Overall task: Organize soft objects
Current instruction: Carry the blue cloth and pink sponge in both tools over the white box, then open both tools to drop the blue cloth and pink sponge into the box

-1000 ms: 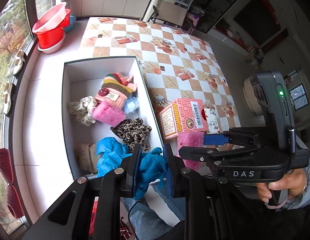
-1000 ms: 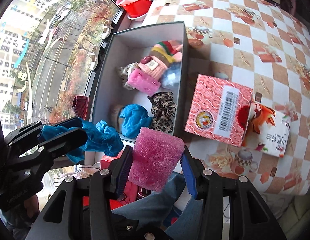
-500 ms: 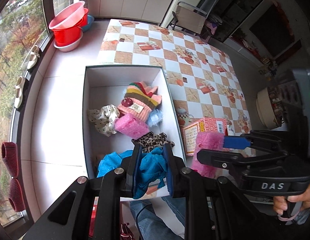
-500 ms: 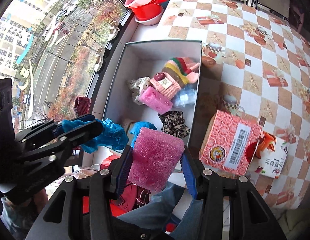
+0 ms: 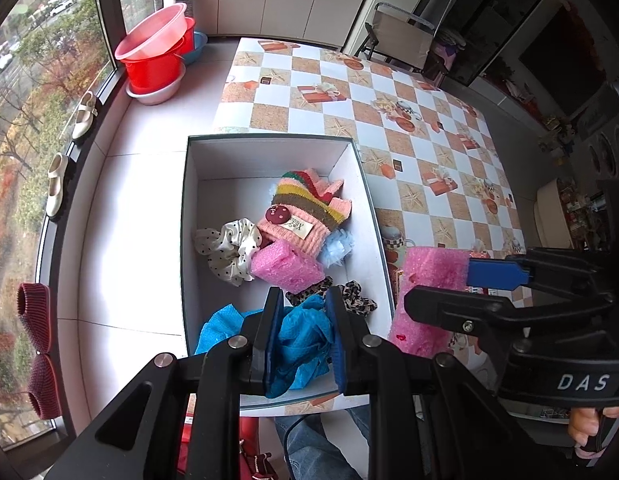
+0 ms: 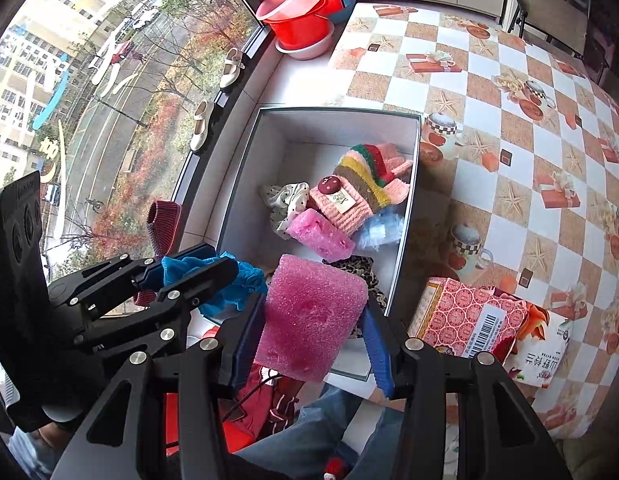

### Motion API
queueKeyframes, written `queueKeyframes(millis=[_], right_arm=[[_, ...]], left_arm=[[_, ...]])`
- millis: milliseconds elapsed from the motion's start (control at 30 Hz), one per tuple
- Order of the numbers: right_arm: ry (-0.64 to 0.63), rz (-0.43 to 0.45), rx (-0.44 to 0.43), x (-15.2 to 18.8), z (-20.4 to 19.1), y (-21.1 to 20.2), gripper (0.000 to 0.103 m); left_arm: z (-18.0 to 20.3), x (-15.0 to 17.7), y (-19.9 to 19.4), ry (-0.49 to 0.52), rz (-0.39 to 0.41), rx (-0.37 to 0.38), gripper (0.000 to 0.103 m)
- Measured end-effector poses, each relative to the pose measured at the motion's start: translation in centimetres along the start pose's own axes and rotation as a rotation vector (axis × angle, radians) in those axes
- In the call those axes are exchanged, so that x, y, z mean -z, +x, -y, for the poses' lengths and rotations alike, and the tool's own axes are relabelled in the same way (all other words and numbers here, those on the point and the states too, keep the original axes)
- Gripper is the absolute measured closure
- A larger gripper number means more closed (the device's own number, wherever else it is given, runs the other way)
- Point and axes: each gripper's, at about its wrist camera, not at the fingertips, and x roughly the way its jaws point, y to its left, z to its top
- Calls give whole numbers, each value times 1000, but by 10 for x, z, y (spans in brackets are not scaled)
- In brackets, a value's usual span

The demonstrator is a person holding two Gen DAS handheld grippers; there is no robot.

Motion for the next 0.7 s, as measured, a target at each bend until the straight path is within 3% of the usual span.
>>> queueKeyframes(millis=[400,467,500,533,567,600,633,700], right_arm=[[3,-17,29,-19,4,19,54],[4,-17,21,-22,5,21,53],[3,-19,11,-23,6,21,52],[0,-21,7,-23,6,22,41],[-2,-21,7,-24,6,22,17],[-3,-18,9,-24,6,21,8],[-2,-10,8,-24,6,19,2],[0,2,1,-23,8,16,2]], left_arm=[[-2,-1,19,-22,-25,3,78],[1,0,19,-6,-23,-2,58],[2,0,19,2,-18,-9,37],[4,1,18,9,-13,-19,21],[6,2,17,16,-7,-29,19],[7,3,16,22,-3,-37,19],[7,3,17,25,-7,-43,18],[8,4,17,22,-15,-61,15]])
